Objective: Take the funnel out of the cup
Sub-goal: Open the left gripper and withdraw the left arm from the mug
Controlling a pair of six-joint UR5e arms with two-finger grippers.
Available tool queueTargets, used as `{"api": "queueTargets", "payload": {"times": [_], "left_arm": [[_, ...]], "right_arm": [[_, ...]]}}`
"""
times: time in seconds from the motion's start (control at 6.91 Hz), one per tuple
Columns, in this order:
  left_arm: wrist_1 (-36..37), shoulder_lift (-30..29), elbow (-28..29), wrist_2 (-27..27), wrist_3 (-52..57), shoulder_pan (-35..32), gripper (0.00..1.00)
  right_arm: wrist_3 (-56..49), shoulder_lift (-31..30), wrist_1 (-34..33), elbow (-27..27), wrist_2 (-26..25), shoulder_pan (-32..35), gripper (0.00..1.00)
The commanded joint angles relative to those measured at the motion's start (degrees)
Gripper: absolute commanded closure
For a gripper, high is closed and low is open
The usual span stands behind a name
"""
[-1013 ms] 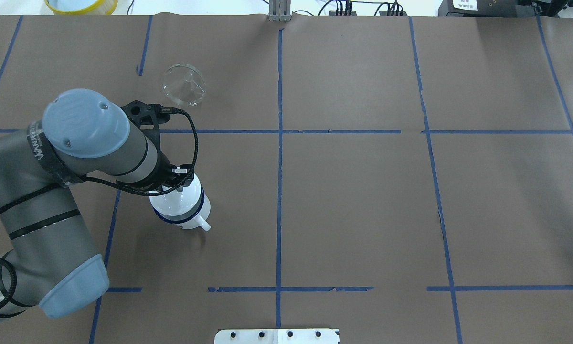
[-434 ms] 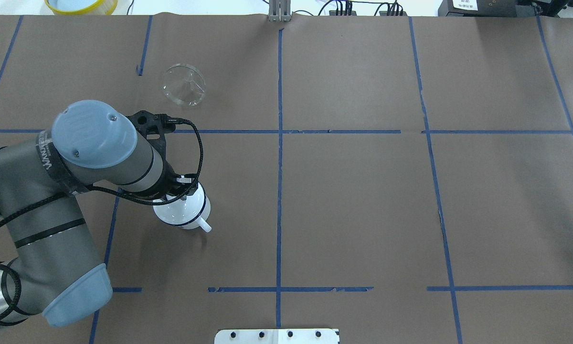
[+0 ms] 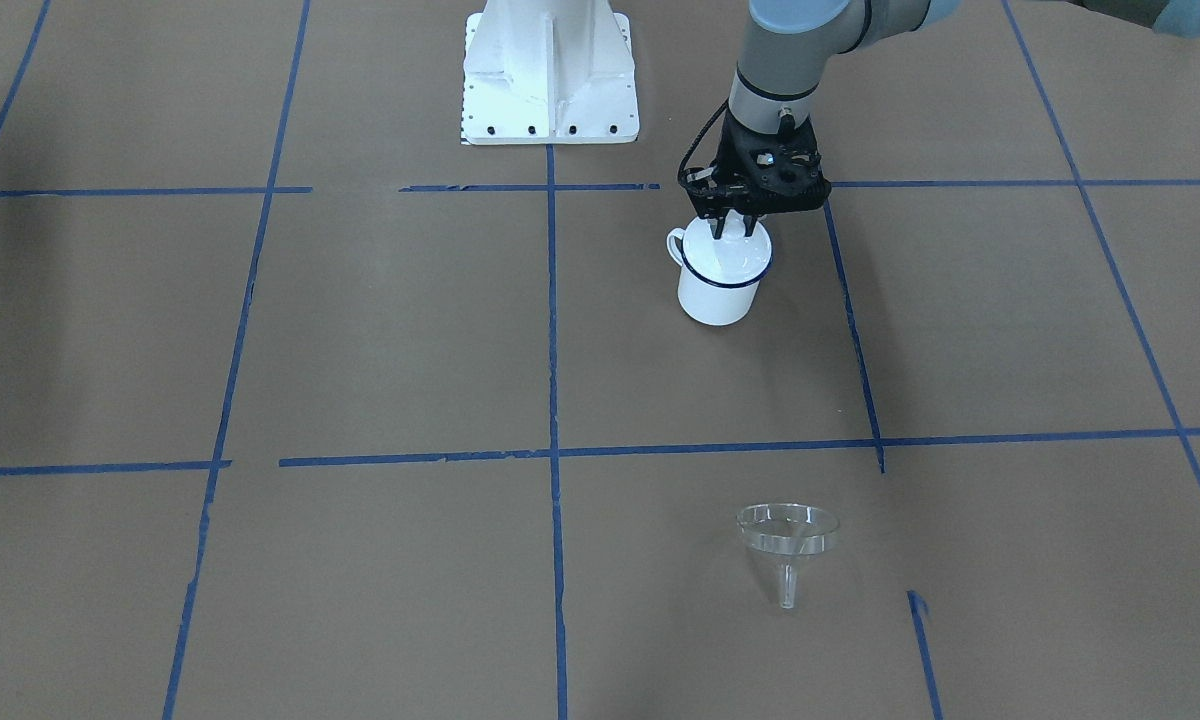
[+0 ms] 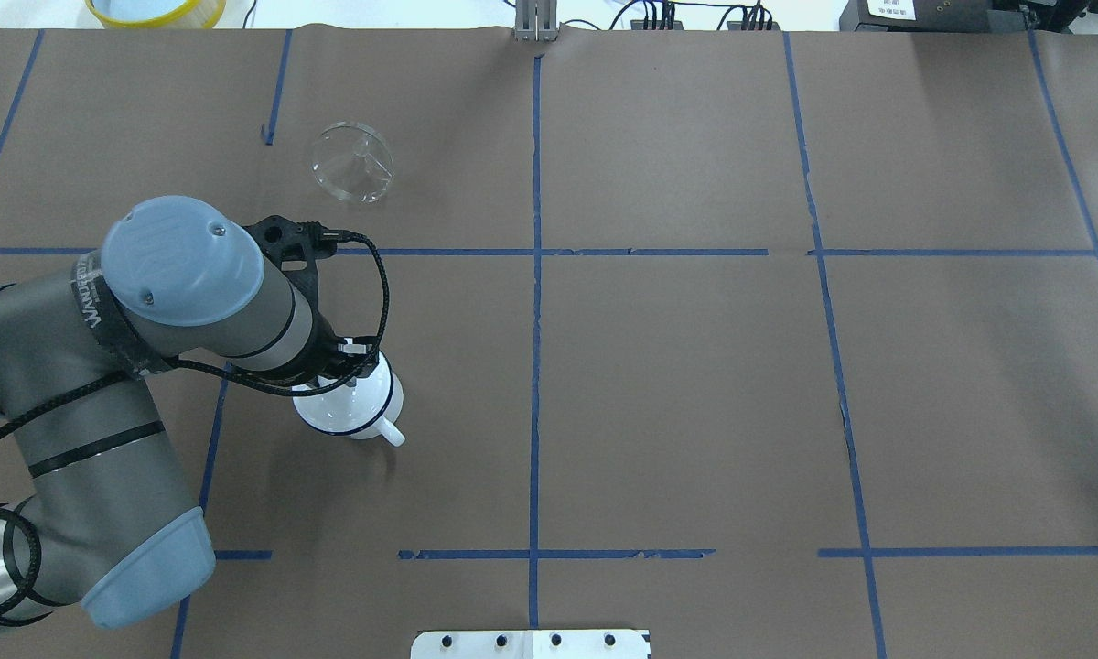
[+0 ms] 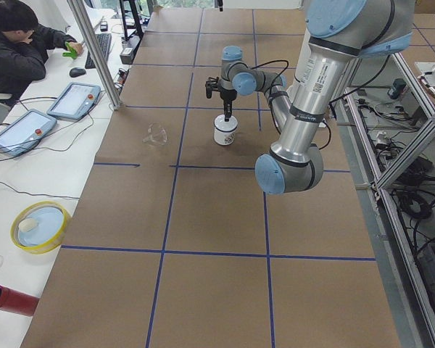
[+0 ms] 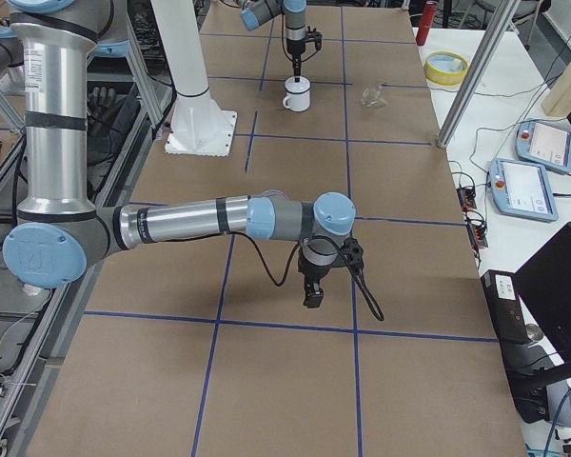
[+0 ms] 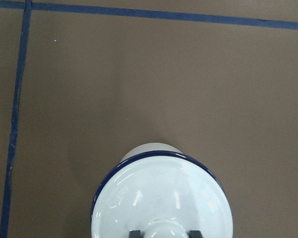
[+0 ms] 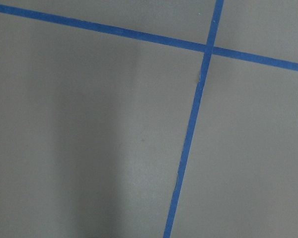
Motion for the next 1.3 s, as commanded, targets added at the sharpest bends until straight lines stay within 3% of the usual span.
{"api": "queueTargets", "payload": {"times": [0.0,0.14,0.58,0.72,0.87,1.16], "left_arm": [[0.0,0.03,0.18,0.07,0.13,0.01,0.41],[-0.09,0.03,0.18,0.07,0.13,-0.08,0.01],[-0.09,0.29,-1.04,0.07,1.7,-0.86,0.0],[-0.26,1.95,-1.92,-1.24,7.63,-2.35,0.0],[-4.18,5.79,-2.11,-6.03,16.13,-8.8,0.0],[-17.24,19.21,-2.73,-13.43,30.12,-22.24,0.0]], "right_arm": [[0.0,0.0,0.0,-0.04,0.0,0.0,0.0],[0.0,0.0,0.0,-0.04,0.0,0.0,0.0],[0.0,0.0,0.0,0.05,0.0,0.0,0.0],[0.0,0.0,0.0,0.05,0.0,0.0,0.0],[0.0,0.0,0.0,-0.04,0.0,0.0,0.0],[0.0,0.0,0.0,-0.04,0.0,0.0,0.0]]}}
